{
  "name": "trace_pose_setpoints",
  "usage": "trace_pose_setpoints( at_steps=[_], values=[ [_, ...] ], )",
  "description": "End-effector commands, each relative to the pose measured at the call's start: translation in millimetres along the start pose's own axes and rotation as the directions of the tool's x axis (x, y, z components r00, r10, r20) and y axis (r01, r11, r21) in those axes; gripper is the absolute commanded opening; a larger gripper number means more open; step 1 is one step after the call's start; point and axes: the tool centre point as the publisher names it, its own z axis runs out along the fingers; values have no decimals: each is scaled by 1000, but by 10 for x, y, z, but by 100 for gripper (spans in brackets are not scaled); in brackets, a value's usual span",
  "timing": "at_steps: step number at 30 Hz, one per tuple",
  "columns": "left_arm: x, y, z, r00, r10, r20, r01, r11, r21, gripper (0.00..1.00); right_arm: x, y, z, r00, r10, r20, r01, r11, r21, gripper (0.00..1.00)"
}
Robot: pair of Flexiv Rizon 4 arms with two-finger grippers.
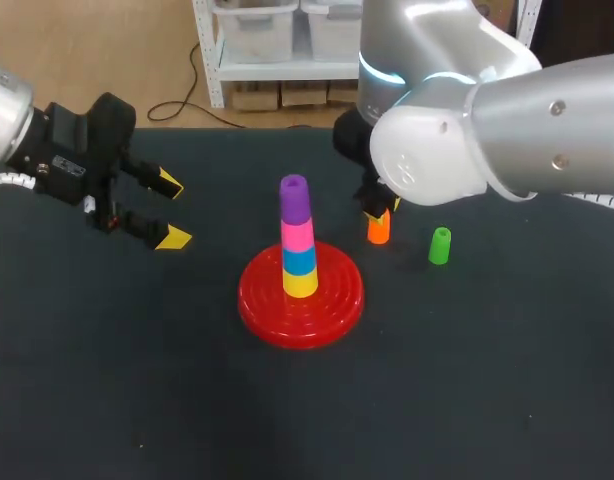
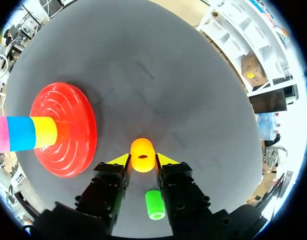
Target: Pick up and stack the cylinders on the red base in this order: pink,purple,orange,green
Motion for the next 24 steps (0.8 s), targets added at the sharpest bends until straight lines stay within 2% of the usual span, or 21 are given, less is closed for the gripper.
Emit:
trace_pose_setpoints(
  at_steps=[1,6,11,14,19,24],
  values=[
    [8,-4,3,1000,1,2,-1,1000,-1,100,-51,11,-151,1000,-17,-22,17,1000,12,0],
    [8,-4,3,1000,1,2,-1,1000,-1,100,-81,9,-551,999,-12,-32,11,1000,-10,0],
    [8,-4,3,1000,1,2,-1,1000,-1,100,-111,20,-974,998,-24,-51,24,1000,7,0],
    [8,-4,3,1000,1,2,-1,1000,-1,100,-135,81,-1251,998,-49,-33,49,999,11,0],
    [8,-4,3,1000,1,2,-1,1000,-1,100,-186,314,-1686,992,-121,38,120,992,24,0],
    [8,-4,3,1000,1,2,-1,1000,-1,100,-240,632,-2001,973,-208,97,207,978,22,0]
  ],
)
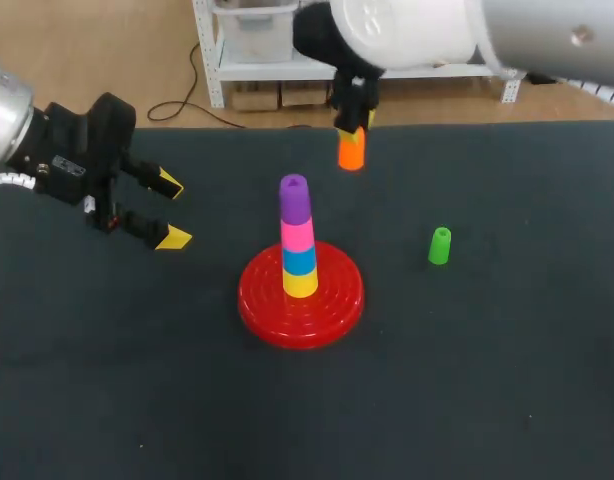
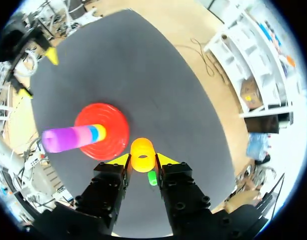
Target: Pick up and stack the cylinders on the red base in this order: pink,purple,orange,green
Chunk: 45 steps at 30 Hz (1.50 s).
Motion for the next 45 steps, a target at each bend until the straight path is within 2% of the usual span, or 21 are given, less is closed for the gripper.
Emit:
trace_pose_setpoints(
  at_steps=[1,8,18,29,36,45],
  values=[
    [8,-4,3,1000,1,2,-1,1000,-1,100,64,344,-358,996,-61,66,59,998,18,0],
    [8,-4,3,1000,1,2,-1,1000,-1,100,-41,738,-540,977,-190,101,189,982,13,0],
    [8,-4,3,1000,1,2,-1,1000,-1,100,-103,981,-450,960,-271,74,272,962,1,0],
    [8,-4,3,1000,1,2,-1,1000,-1,100,-189,1020,-336,962,-268,42,269,963,-1,0],
    [8,-4,3,1000,1,2,-1,1000,-1,100,-212,1048,-401,958,-281,58,282,959,-5,0],
    [8,-4,3,1000,1,2,-1,1000,-1,100,-239,1018,-353,959,-281,28,281,960,9,0]
  ],
)
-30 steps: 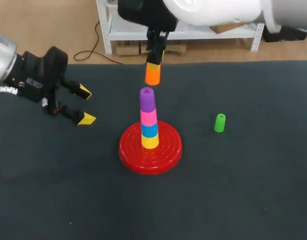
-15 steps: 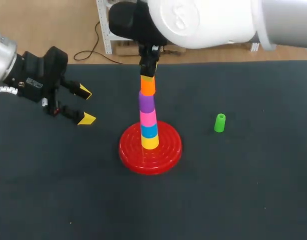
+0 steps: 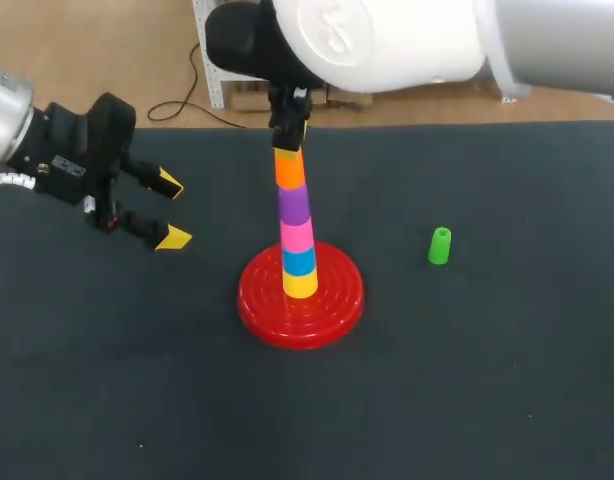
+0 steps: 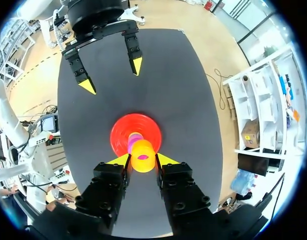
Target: Pick up and stack the cylinders on the red base in this order: pink,purple,orange,green
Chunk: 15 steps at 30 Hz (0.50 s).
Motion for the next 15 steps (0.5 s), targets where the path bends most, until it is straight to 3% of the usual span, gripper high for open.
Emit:
trace_pose_setpoints(
  at_steps=[1,15],
  values=[
    [8,-4,3,1000,1,2,-1,1000,-1,100,-19,-7,74,1000,1,-15,-1,1000,-1,0],
    [8,-4,3,1000,1,2,-1,1000,-1,100,33,2,84,999,10,-31,-11,999,-33,0]
  ],
)
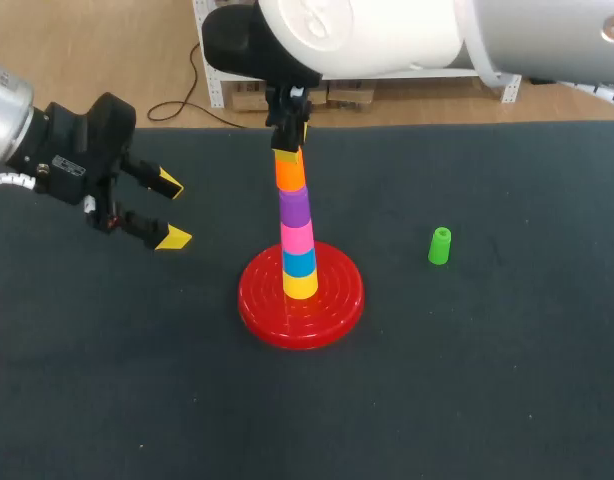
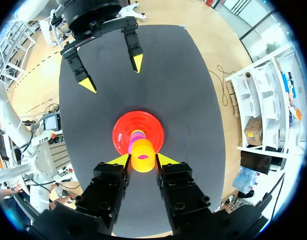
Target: Pick up and stack the cylinders on the red base in this order: pink,purple,orange,green
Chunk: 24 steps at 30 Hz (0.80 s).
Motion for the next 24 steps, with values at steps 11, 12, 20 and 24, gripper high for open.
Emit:
trace_pose_setpoints(
  at_steps=[11,12,20,24],
  values=[
    [8,-4,3,1000,1,2,-1,1000,-1,100,68,18,102,1000,9,-4,-9,999,-34,0],
    [8,-4,3,1000,1,2,-1,1000,-1,100,71,20,99,1000,9,-3,-9,999,-34,0],
    [8,-4,3,1000,1,2,-1,1000,-1,100,83,3,30,1000,12,17,-11,1000,-28,0],
    [8,-4,3,1000,1,2,-1,1000,-1,100,85,-29,-3,999,19,25,-19,1000,-20,0]
  ],
)
